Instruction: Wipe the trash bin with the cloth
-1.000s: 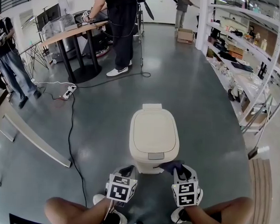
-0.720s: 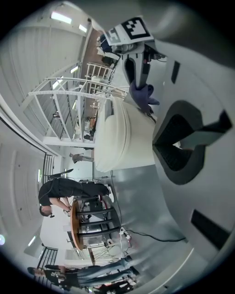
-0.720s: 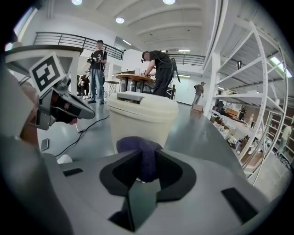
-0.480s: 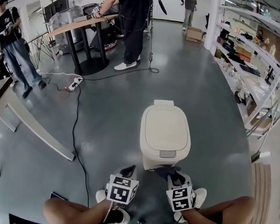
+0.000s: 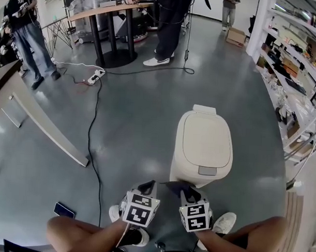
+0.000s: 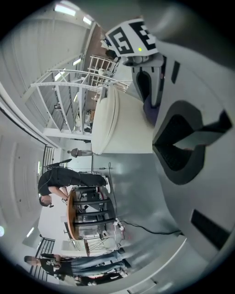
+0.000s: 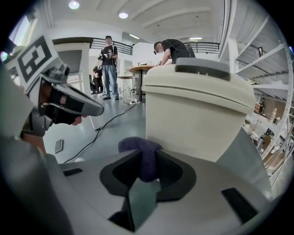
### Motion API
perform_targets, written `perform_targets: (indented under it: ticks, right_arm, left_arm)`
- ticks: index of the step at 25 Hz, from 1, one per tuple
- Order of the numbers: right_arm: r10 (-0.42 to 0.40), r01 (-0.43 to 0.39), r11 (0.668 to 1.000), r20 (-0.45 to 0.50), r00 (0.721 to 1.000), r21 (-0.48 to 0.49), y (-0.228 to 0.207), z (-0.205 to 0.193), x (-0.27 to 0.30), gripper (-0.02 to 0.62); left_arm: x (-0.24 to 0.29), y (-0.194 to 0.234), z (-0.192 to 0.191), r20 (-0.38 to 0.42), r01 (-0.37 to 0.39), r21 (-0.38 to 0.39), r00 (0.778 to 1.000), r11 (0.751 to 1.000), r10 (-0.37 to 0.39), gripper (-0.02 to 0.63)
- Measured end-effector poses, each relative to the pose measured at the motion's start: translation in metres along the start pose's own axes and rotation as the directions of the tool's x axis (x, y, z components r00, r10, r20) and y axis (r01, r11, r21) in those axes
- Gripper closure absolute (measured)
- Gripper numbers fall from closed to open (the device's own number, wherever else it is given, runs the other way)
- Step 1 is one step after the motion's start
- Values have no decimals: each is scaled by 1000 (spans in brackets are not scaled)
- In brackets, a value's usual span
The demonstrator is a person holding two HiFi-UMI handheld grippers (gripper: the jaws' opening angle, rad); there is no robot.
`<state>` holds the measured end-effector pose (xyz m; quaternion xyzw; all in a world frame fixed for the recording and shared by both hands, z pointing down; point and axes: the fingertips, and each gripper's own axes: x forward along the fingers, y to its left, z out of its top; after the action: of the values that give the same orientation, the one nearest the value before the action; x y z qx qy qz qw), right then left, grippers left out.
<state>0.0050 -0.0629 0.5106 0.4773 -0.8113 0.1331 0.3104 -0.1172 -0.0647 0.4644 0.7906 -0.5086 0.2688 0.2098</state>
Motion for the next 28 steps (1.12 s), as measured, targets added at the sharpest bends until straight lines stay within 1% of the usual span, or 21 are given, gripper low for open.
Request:
perform_targets:
  ticks: [3, 12, 20, 25, 28]
  right_arm:
    - [-18, 18, 1000, 9, 1000, -6, 1, 4, 11, 503]
    - [-13, 14, 1000, 11, 1000, -27, 0, 0, 19, 503]
    - [-52, 52, 999, -15, 999, -3, -31, -21, 5, 503]
    - [-91, 91, 996, -19, 996, -3, -51, -34, 0, 503]
    - [-98, 98, 995, -25, 995, -8, -61, -39, -1, 503]
  left_arm:
    - [1, 6, -6, -6, -2, 3, 1000, 1000, 2, 606]
    - [5, 16, -13, -17, -29, -4, 999, 1000, 29, 606]
    - [8, 5, -18, -38, -22, 15, 999, 1000, 23, 606]
    - [18, -10, -14, -47, -10, 47, 999, 999, 12, 606]
    - [23, -22, -13, -54, -2, 92, 999, 996, 7, 606]
